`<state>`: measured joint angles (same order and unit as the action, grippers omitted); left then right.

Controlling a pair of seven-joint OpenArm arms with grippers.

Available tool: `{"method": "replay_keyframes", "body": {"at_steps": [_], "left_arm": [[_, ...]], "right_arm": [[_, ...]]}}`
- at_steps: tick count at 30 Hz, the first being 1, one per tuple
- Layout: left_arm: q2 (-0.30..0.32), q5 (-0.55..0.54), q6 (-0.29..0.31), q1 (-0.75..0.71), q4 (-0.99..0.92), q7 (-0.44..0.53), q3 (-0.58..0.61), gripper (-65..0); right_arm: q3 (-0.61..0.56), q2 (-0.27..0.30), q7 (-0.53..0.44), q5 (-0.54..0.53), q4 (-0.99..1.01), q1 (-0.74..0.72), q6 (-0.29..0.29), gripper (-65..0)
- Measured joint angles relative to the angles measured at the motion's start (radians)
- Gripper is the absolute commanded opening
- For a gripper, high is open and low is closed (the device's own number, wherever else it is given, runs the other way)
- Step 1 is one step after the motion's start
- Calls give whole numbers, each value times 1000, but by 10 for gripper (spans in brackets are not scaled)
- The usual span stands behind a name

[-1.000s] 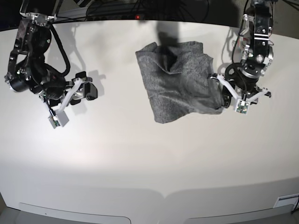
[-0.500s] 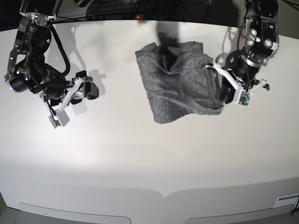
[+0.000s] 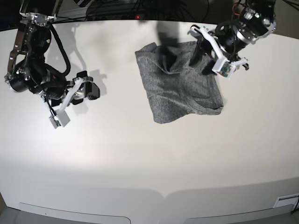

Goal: Fold the T-shirt properly
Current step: 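Grasp the shirt's collar edge with the left gripper and smooth it flat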

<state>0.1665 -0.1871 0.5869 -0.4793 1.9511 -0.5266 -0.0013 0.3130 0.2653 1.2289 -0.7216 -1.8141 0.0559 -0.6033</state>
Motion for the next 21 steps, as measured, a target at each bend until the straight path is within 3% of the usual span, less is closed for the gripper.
{"method": "replay_keyframes", "body": {"at_steps": [5,8,12,15,19,21], "left_arm": [[-1,190,1,0,0,2,87,-400],[0,216,-41,0,0,9,90,-400],[0,278,-52,3,0,1,88,-409],[-1,299,-41,3,0,-31,88,-488],[0,301,-44,3,-14,-46,88,-650],[0,299,-45,3,-14,-50,88,-650]], "right_arm": [[0,0,9,0,0,0,0,-277],[0,0,22,0,0,0,0,-277],[0,0,22,0,0,0,0,-277],[0,0,22,0,0,0,0,-277],[0,0,22,0,0,0,0,-277],[0,0,22,0,0,0,0,-277]]}}
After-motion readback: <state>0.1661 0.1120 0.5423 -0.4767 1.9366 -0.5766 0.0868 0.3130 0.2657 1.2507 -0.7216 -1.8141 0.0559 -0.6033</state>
